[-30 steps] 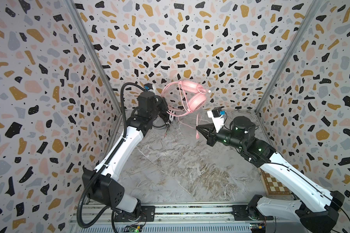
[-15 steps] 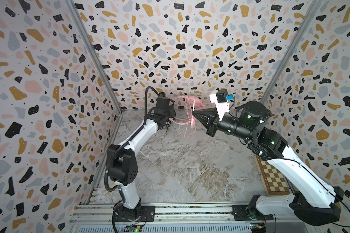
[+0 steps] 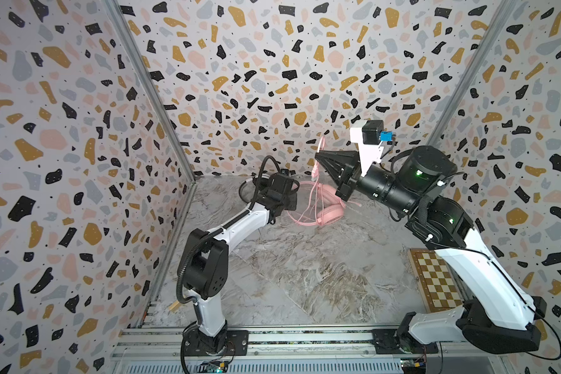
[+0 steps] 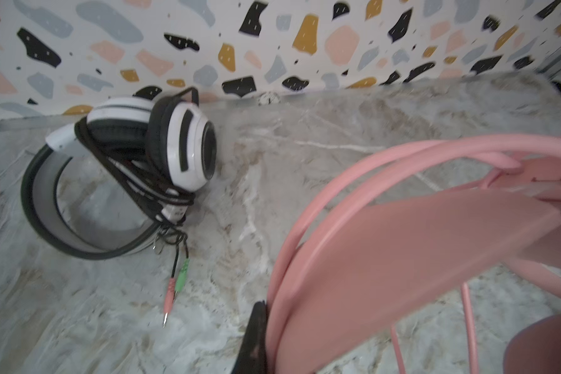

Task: Wrap the headphones

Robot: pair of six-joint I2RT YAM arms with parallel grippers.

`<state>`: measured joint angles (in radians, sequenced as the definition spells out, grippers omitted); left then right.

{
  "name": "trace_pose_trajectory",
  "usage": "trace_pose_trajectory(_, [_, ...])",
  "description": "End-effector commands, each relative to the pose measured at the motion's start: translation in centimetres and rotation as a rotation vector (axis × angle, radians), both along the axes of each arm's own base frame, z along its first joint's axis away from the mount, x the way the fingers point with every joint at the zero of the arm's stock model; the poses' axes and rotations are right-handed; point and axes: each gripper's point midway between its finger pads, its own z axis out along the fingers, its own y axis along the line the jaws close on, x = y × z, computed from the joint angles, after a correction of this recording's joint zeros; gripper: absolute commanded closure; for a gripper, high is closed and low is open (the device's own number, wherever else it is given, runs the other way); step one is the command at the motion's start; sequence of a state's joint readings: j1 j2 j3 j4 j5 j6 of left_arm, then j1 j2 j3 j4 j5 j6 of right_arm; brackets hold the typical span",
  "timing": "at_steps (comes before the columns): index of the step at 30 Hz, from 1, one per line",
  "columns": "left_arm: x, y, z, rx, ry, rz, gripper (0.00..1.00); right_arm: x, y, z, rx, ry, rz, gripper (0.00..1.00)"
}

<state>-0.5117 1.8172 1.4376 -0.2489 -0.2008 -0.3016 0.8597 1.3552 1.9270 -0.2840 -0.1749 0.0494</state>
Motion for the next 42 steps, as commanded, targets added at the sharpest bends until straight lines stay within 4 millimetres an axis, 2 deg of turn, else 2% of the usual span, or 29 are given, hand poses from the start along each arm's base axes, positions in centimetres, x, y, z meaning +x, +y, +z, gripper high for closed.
trace_pose_trajectory(1, [0.7, 1.4, 4.6, -0.057, -0.144, 0.047, 1.0, -0.6, -2.2, 3.6, 0.058, -0.099, -0.071, 1.0])
trace_pose_trajectory(9, [0.5, 5.3, 3.9, -0.104, -0.137, 0.095, 1.0, 0.3, -6.9, 4.6, 0.087, -0.12, -0.201, 1.0])
trace_pose_trajectory(13, [-0.1, 5.1, 3.7, -0.103, -0.13, 0.066, 1.0, 1.0, -8.0, 4.8, 0.102, -0.124, -0.224, 1.0])
trace_pose_trajectory(15, [-0.7, 4.5, 3.8, -0.112, -0.129, 0.029, 1.0, 1.5, -7.8, 4.9, 0.101, -0.128, -0.221, 1.0])
trace_pose_trajectory(18, [-2.2, 3.6, 3.6, -0.077, -0.13, -0.021, 1.0, 3.5, -7.2, 4.5, 0.079, -0.123, -0.236, 1.0])
trace_pose_trajectory(21, [-3.8, 3.1, 3.2, -0.064, -0.132, -0.069, 1.0, 6.3, -7.3, 3.7, 0.071, -0.132, -0.277, 1.0])
trace_pose_trajectory(24, [-5.8, 2.4, 3.7, -0.082, -0.145, -0.125, 1.0, 9.5, -7.5, 2.6, 0.061, -0.141, -0.311, 1.0])
trace_pose_trajectory(28, [-9.3, 1.2, 4.2, -0.078, -0.154, -0.226, 1.0, 14.3, -7.9, 0.6, 0.013, -0.125, -0.384, 1.0])
trace_pose_trajectory(34, [-13.6, 2.3, 4.2, -0.08, -0.155, -0.297, 1.0, 21.5, -11.2, -2.6, 0.032, -0.034, -0.448, 1.0])
trace_pose_trajectory(39, [-14.7, 3.2, 5.1, -0.088, -0.182, -0.281, 1.0, 26.8, -14.0, -5.6, 0.041, 0.058, -0.509, 1.0])
trace_pose_trajectory(42, [-15.9, 1.3, 6.4, -0.161, -0.194, -0.404, 1.0, 29.8, -15.3, -8.4, 0.032, 0.132, -0.531, 1.0])
